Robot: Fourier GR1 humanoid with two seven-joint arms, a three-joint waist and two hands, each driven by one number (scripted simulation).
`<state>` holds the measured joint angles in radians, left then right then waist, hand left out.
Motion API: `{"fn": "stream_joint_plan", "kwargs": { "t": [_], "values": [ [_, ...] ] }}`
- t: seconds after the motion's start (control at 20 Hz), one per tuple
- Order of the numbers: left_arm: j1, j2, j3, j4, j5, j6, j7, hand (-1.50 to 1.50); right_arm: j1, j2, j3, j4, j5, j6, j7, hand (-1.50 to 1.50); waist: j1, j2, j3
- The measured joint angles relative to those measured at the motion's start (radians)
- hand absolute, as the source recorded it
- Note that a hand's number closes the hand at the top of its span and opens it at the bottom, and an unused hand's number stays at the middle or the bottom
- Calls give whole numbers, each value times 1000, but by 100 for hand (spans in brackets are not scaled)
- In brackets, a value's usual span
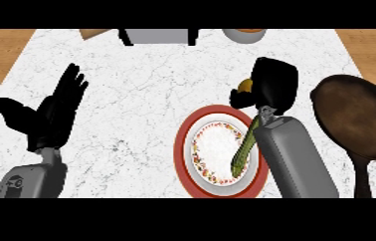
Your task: Pick the lemon from the plate and place it in the pan
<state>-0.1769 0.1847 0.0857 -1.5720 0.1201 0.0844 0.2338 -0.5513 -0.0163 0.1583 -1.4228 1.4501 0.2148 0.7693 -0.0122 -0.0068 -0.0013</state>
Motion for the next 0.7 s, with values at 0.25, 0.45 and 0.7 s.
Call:
{"fn": "stream_joint_plan", "kwargs": {
  "t": [0.25, 0.45, 0.7],
  "values": [
    [14, 3, 5, -22, 8, -13, 10, 0, -38, -8, 8, -185, 42, 137, 82, 150, 5, 1, 0],
    [18, -2, 1, -35, 3, -12, 18, 0, -43, -46, -46, -274, 33, 173, 88, 150, 8, 3, 1],
    [27, -6, 1, -62, -4, -8, 34, 0, -10, -113, -144, -270, 14, 90, 57, 150, 12, 5, 1]
  ]
}}
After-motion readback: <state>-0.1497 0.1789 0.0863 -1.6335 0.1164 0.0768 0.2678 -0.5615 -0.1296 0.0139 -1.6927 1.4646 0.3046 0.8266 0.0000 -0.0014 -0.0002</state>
